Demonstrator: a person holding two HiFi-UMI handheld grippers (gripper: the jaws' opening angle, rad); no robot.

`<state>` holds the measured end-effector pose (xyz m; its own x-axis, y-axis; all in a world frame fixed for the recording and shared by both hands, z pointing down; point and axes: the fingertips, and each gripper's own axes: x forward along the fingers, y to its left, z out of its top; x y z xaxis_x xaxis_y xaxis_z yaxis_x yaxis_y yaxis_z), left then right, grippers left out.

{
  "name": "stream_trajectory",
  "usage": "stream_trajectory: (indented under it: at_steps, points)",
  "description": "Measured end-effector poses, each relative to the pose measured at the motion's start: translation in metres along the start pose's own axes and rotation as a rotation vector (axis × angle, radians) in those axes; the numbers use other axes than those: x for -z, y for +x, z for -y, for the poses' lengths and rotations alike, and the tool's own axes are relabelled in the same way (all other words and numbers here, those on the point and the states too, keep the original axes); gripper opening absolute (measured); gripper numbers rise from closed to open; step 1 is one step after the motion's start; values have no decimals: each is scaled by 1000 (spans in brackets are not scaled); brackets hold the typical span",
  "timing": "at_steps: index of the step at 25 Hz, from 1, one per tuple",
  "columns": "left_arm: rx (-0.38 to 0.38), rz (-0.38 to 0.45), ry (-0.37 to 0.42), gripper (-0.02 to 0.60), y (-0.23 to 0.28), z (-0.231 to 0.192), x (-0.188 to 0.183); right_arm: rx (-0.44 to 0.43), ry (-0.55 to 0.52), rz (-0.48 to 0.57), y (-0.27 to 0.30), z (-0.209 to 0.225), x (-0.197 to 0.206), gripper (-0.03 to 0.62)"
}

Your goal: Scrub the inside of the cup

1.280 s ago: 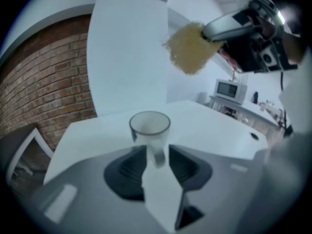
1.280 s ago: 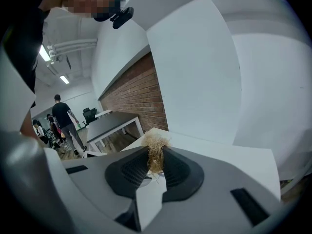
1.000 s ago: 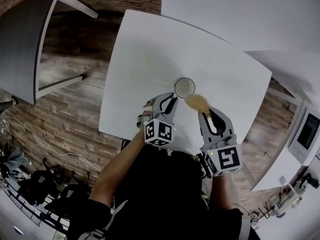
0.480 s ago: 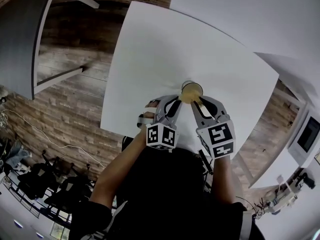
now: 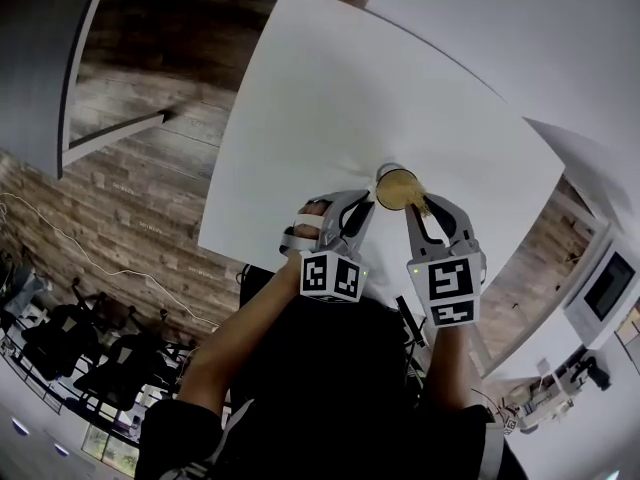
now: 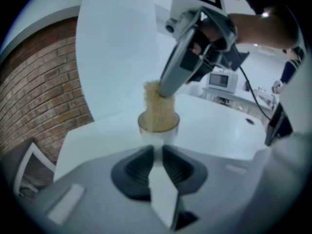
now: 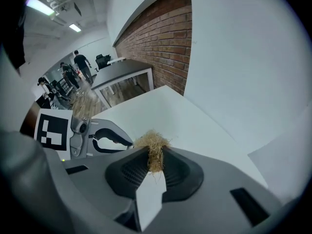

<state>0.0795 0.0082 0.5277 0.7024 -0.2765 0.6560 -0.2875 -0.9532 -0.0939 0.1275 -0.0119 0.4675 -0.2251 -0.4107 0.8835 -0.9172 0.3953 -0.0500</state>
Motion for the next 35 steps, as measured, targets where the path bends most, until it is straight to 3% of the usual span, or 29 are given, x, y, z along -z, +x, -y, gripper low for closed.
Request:
stream_trajectory:
  at_steps: [11,17,22,25,35]
  points:
    - [-15,-24,-1,60,-2,1,6,36,-147,-100,26,-16,10,55]
    - [-28,-21,-8,61,-2,1,3,99,-111,-11,0,-2,-6,55]
    - [-25,-19,-12,60,0,1,2,174,-227,-45,-7,-8,2,55]
    - [-29,-24,-17,60,-1,0,2,170,-284,-79,3,-20,9,55]
    - [-38,-28,-19,60,0,-1,0,88,-315,-228,42,-14,18,55]
